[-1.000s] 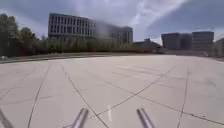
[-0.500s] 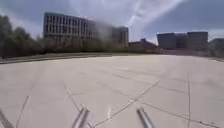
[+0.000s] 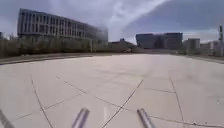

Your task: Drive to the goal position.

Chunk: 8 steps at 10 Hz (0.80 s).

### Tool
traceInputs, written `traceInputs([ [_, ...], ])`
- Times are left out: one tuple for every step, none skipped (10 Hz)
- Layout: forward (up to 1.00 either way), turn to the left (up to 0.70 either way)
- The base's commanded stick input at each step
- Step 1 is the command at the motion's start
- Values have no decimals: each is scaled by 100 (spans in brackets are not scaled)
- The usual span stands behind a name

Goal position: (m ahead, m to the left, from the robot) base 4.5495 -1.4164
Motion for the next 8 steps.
traceInputs([
  [50, -32],
  [50, 0],
  [50, 0],
  [50, 0],
  [50, 0],
  [50, 0],
  [50, 0],
  [50, 0],
])
